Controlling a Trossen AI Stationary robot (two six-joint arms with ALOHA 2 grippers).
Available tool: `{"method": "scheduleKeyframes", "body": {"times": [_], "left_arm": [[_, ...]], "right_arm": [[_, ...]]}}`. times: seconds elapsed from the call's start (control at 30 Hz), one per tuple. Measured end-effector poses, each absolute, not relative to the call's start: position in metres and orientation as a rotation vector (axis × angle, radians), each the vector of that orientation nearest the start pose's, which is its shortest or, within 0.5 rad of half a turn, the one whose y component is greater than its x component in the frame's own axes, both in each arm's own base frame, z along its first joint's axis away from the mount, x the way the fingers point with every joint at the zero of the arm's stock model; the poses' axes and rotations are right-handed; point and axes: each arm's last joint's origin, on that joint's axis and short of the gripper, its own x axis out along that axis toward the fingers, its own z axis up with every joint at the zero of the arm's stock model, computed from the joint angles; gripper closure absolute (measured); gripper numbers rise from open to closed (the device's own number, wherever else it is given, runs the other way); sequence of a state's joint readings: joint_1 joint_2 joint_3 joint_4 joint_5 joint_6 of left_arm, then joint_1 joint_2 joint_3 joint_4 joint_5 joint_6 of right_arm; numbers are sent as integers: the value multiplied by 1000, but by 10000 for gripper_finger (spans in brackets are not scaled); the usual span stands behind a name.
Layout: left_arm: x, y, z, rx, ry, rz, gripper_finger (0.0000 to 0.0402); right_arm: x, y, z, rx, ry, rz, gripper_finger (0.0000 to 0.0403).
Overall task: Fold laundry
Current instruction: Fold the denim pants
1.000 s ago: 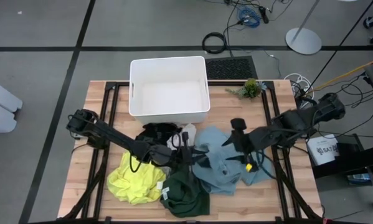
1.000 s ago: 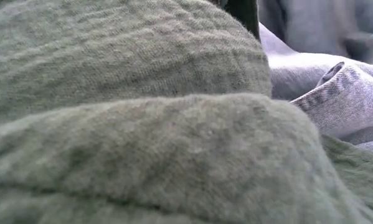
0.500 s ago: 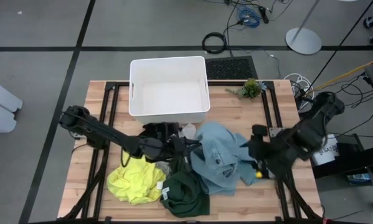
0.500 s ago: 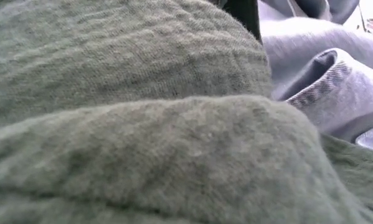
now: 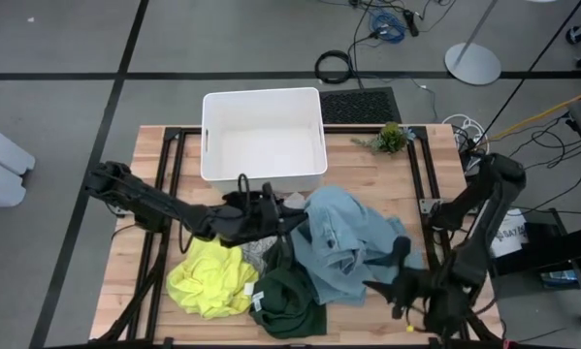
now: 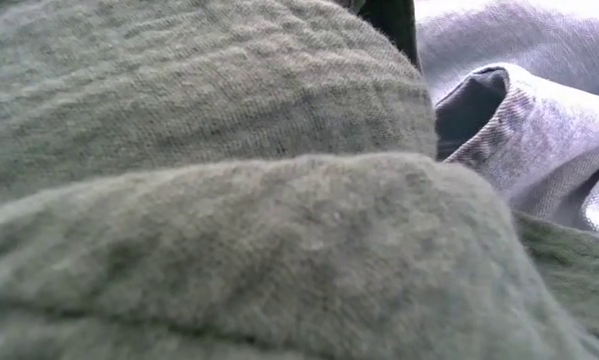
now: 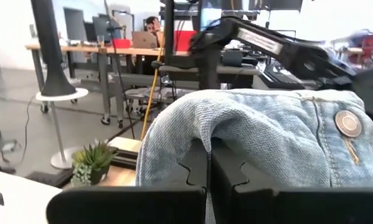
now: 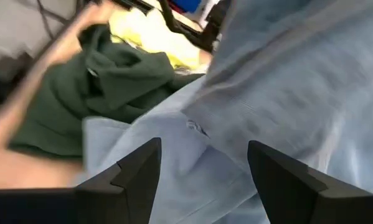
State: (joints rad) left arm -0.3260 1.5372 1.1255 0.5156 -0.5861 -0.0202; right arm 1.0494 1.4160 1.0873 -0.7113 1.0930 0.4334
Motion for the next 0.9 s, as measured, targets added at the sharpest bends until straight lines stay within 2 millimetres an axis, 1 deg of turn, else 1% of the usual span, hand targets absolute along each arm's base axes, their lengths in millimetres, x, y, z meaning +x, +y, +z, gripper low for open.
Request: {"method": "scheduleKeyframes", "body": {"times": [0.17,0.37,0.53,0.63,0.73,0.9], "left_arm": [[338,-97,334,-93,-99,263,401],[338,-97,334,-144,-106,262,401],[337,-97,335,-188,-120,270,401],[337,-97,335,-201,-122,270,401],[337,-97,335,-205,-126,272,401],[337,-97,339,-225,-167,269,401]], "right_arm": [[167,237,255,-704,460,-202,177],[173,245,244,-872,443,-244,177],[177,246,234,-956,435,-294,177],[181,245,226,-1043,428,-344,177],[182,244,226,-1090,379,-409,177],[181,243,225,-1119,371,-422,177]]}}
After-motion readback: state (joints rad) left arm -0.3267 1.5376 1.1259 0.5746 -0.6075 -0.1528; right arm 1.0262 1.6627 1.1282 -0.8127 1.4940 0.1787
